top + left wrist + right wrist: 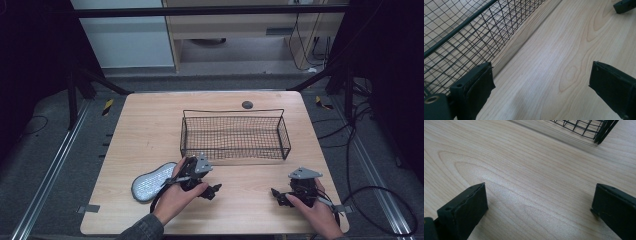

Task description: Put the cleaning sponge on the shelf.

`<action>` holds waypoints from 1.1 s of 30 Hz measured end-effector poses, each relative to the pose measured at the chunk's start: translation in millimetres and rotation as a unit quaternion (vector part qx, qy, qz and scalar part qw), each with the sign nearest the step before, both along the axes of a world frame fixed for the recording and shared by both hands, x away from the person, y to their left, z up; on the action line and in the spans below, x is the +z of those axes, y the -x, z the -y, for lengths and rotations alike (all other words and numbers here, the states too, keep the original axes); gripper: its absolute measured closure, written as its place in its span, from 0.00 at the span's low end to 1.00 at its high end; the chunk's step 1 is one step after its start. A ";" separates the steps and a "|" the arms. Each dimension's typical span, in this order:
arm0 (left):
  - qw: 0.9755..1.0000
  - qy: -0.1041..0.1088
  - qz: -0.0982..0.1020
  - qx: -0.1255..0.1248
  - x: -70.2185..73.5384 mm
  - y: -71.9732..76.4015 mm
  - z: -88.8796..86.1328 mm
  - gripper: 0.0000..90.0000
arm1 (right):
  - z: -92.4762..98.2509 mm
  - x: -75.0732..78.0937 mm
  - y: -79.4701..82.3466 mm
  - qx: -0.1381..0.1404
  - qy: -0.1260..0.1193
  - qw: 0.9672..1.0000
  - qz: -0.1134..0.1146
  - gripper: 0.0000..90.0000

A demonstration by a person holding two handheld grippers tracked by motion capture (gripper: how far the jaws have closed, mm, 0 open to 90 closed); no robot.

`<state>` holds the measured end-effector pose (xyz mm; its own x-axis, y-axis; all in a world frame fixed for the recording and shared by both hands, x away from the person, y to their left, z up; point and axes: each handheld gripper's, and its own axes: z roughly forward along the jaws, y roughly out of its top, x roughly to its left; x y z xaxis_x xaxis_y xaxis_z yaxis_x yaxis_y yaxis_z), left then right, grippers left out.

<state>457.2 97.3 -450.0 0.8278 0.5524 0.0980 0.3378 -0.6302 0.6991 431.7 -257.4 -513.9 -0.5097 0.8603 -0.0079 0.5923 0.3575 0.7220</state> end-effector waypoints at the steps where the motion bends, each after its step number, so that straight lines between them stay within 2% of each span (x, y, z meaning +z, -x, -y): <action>1: 1.000 -0.005 0.002 0.001 1.7 1.3 -2.1 0.05 | 0.0 0.0 0.0 0.000 0.000 1.000 0.000 0.00; 5: 1.000 -0.019 0.007 0.008 6.6 4.0 -13.9 0.03 | 0.0 0.0 0.0 0.000 0.000 1.000 0.000 0.00; 10: 0.999 -0.036 -0.004 0.026 8.5 1.5 -33.5 0.03 | -0.1 0.0 0.1 -0.001 0.000 1.000 0.000 0.00; 17: 0.998 -0.045 -0.010 0.035 11.8 -0.4 -49.4 0.04 | -0.1 0.0 0.1 -0.001 0.000 1.000 0.000 0.00; 21: 0.998 -0.057 -0.003 0.033 14.2 -0.4 -56.3 0.04 | -0.1 0.0 0.1 -0.001 0.000 1.000 0.000 0.00; 28: 0.997 -0.066 -0.011 0.037 14.1 -2.1 -68.6 0.04 | -0.2 0.0 0.1 -0.001 0.000 1.000 0.000 0.00; 33: 0.996 -0.083 -0.021 0.039 14.6 -3.6 -76.2 0.04 | -0.2 0.0 0.1 -0.001 0.000 1.000 0.000 0.00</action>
